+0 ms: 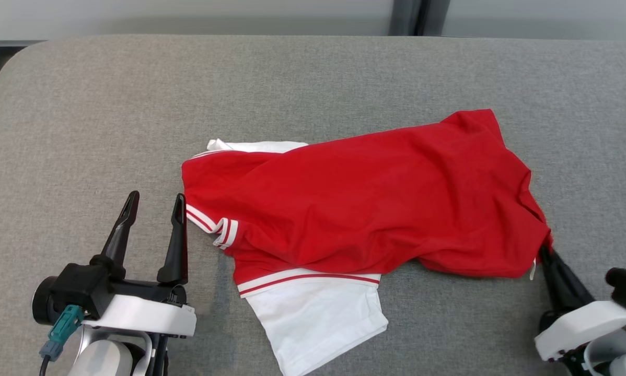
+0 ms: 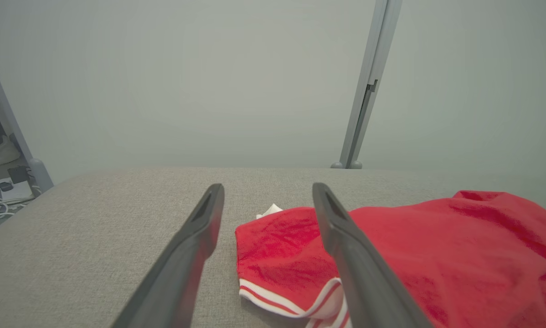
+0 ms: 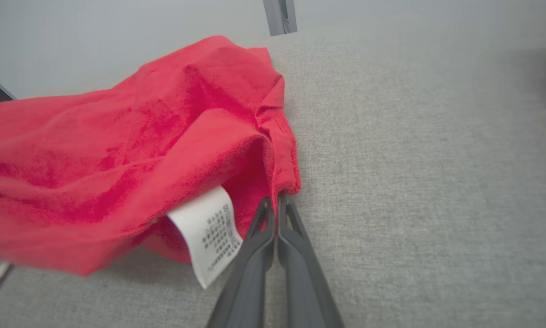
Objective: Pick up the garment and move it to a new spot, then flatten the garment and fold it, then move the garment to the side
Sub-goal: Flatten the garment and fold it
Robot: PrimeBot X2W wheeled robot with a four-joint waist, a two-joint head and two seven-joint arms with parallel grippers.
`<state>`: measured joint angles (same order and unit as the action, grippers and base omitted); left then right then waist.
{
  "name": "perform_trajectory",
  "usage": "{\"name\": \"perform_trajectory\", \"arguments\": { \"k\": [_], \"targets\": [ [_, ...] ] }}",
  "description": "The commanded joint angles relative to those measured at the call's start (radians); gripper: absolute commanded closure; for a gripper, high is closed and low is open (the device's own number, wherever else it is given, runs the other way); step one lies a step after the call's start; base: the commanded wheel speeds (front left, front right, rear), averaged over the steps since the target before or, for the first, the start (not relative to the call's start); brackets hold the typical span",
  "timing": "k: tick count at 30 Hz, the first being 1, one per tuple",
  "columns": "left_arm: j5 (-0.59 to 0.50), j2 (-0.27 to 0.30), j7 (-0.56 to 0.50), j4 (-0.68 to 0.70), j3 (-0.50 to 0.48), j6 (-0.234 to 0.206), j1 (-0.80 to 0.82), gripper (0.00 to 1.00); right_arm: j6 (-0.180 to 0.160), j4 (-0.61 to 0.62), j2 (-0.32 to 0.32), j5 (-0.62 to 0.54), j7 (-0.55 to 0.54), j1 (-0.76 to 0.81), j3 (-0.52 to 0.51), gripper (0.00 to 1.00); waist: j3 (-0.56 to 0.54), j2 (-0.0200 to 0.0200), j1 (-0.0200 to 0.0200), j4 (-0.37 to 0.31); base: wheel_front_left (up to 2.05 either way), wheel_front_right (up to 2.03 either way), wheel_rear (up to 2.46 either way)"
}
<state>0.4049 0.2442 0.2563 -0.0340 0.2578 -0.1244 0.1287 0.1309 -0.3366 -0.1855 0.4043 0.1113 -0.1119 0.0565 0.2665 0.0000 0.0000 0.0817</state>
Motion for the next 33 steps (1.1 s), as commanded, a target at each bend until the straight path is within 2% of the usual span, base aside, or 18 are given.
{"name": "perform_trajectory", "arguments": {
  "k": [1, 12, 19, 20, 21, 22, 28, 33],
  "targets": [
    [-0.007, 0.004, 0.005, -0.001, -0.006, 0.0, 0.01, 0.0, 0.0, 0.013, -0.016, 0.003, 0.008, 0.001, -0.012, 1.0, -0.002, 0.0, 0.0, -0.006, 0.0, 0.0, 0.0],
    [-0.01, 0.009, 0.007, 0.003, -0.009, 0.002, 0.02, 0.0, 0.0, 0.139, -0.067, -0.029, -0.049, 0.034, -0.155, 1.0, 0.007, 0.0, 0.0, -0.026, 0.0, 0.0, 0.0],
    [-0.007, 0.006, 0.008, 0.001, -0.007, 0.004, 0.028, 0.0, 0.0, 0.087, -0.057, -0.006, -0.081, 0.012, -0.142, 1.0, 0.021, 0.0, 0.0, -0.021, 0.0, 0.0, 0.0],
    [-0.006, 0.005, 0.008, -0.001, -0.006, 0.003, 0.028, 0.0, 0.0, 0.074, -0.055, -0.002, -0.078, 0.006, -0.136, 0.82, 0.022, 0.0, 0.0, -0.02, 0.0, 0.0, 0.0],
    [-0.006, 0.004, 0.008, -0.002, -0.006, 0.003, 0.028, 0.0, 0.0, 0.064, -0.053, 0.002, -0.074, 0.001, -0.13, 0.53, 0.024, 0.0, 0.0, -0.02, 0.0, 0.0, 0.0],
    [-0.005, 0.003, 0.009, -0.002, -0.005, 0.003, 0.029, 0.0, 0.0, 0.056, -0.052, 0.003, -0.07, -0.003, -0.127, 0.0, 0.024, 0.0, 0.0, -0.02, 0.0, 0.0, 0.0],
    [0.0, 0.008, 0.009, -0.012, -0.007, 0.003, 0.015, 0.0, 0.0, 0.066, -0.034, 0.002, -0.035, 0.025, -0.107, 0.0, 0.004, 0.0, 0.0, -0.032, 0.0, 0.0, 0.0],
    [0.008, 0.018, 0.002, -0.019, -0.009, -0.005, -0.021, 0.0, 0.0, 0.16, -0.004, -0.026, -0.015, 0.09, -0.099, 0.0, -0.043, 0.0, 0.0, -0.05, 0.0, 0.0, 0.0]
  ]
}}
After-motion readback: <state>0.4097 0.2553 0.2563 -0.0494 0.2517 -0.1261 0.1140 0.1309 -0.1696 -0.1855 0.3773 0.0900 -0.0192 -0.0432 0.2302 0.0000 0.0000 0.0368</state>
